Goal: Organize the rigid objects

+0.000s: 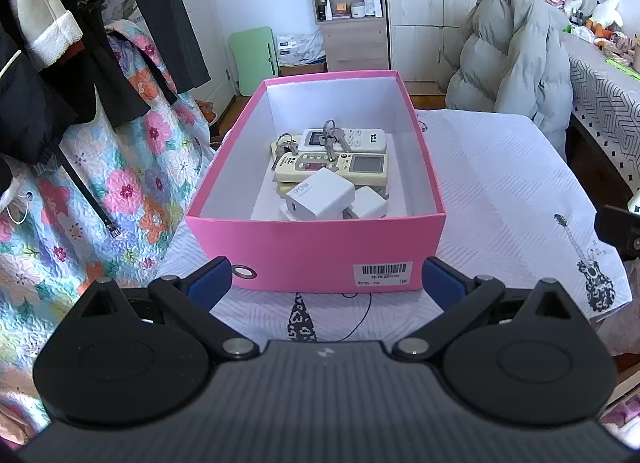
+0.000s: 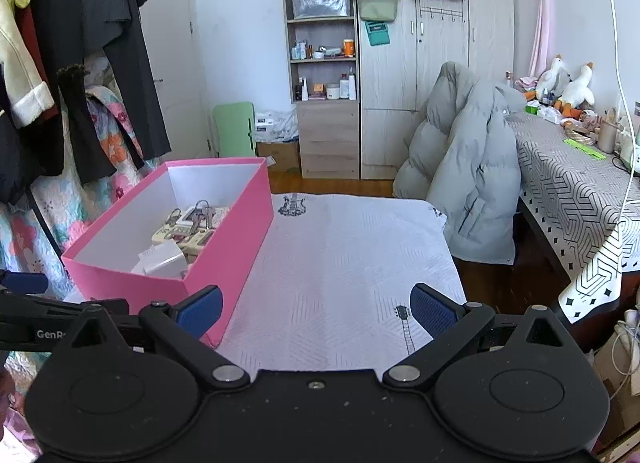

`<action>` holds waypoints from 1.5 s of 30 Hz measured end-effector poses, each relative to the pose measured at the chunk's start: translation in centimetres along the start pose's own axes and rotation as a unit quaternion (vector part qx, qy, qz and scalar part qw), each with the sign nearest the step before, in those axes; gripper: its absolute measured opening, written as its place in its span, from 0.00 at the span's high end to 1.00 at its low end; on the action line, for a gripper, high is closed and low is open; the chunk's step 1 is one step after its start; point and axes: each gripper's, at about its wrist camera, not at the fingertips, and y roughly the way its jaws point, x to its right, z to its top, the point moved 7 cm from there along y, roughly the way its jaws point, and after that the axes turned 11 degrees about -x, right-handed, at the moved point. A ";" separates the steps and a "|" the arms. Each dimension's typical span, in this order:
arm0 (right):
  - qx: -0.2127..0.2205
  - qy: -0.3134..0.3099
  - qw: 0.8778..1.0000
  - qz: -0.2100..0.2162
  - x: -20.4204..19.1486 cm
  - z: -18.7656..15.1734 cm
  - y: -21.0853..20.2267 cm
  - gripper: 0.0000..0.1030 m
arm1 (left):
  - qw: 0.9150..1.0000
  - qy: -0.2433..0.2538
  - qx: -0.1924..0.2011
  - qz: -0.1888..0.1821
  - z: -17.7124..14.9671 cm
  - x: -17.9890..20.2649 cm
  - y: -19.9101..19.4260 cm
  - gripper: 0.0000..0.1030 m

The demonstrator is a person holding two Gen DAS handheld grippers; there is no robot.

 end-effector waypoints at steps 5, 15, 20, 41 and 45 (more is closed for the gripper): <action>-0.001 0.000 1.000 -0.001 -0.3 0.1 0.0 0.02 | 1.000 0.004 0.000 0.003 -0.1 -0.2 0.2 0.00; -0.001 -0.007 1.000 -0.003 -0.8 0.0 0.0 0.02 | 1.000 -0.004 0.001 -0.001 -0.3 -1.0 0.4 0.00; 0.001 -0.008 1.000 -0.005 -0.9 -0.1 0.0 0.02 | 1.000 -0.003 0.000 -0.001 -0.5 -1.1 0.6 0.00; 0.005 -0.007 1.000 -0.012 -1.0 -0.2 -0.1 0.02 | 1.000 0.004 0.000 0.007 -0.6 -1.4 0.9 0.00; 0.004 -0.008 1.000 -0.012 -1.0 -0.2 0.0 0.01 | 1.000 0.003 0.001 0.007 -0.7 -1.5 0.9 0.00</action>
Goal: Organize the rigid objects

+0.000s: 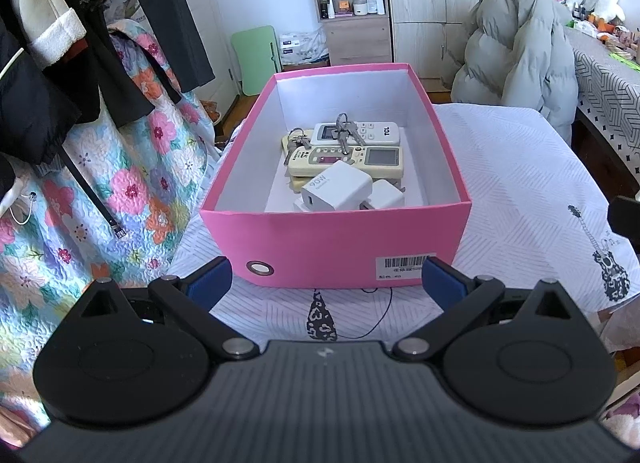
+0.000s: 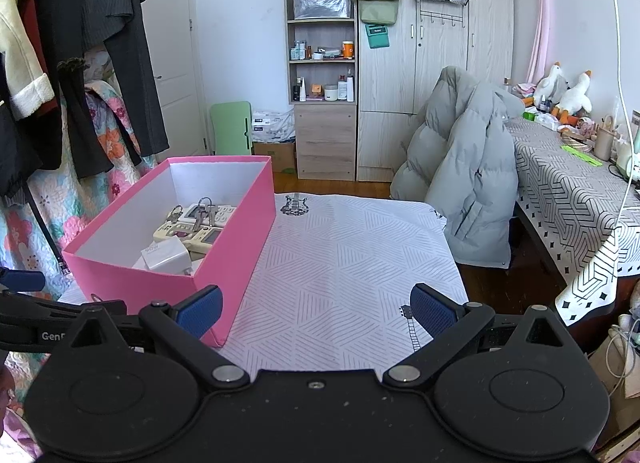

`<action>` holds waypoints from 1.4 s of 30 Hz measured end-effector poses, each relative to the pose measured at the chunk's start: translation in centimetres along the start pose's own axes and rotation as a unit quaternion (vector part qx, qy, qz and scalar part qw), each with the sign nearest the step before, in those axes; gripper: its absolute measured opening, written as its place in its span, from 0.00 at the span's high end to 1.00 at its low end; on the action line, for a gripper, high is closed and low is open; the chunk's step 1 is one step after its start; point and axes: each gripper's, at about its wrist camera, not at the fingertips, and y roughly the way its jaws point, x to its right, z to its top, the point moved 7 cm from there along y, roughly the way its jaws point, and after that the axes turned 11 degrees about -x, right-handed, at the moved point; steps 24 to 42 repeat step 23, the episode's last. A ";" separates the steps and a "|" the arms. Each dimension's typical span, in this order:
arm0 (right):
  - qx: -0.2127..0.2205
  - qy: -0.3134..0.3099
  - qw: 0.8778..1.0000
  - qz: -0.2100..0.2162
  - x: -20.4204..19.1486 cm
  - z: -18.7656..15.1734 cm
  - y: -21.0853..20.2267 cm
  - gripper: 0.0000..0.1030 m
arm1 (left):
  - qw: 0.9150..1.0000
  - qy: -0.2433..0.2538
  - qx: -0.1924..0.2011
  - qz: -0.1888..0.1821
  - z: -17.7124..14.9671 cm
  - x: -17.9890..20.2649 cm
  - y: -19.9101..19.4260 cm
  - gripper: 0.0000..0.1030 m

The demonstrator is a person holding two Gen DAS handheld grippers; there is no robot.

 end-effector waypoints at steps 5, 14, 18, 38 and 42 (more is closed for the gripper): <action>-0.001 -0.001 1.000 -0.001 0.0 -0.1 0.0 0.02 | 1.000 -0.002 0.004 0.001 0.1 -0.2 -0.1 0.00; -0.004 -0.003 1.000 -0.002 0.2 -0.1 0.2 0.02 | 1.000 0.005 0.011 0.009 0.2 -0.1 -0.5 0.00; -0.004 -0.003 1.000 -0.002 0.2 -0.1 0.3 0.02 | 1.000 0.009 0.012 0.012 0.1 -0.1 -0.5 0.00; -0.006 -0.004 1.000 -0.002 0.3 -0.2 0.4 0.02 | 1.000 0.007 0.010 0.013 0.1 -0.1 -0.5 0.00; -0.006 -0.004 1.000 -0.002 0.3 -0.2 0.4 0.02 | 1.000 0.007 0.010 0.013 0.1 -0.1 -0.5 0.00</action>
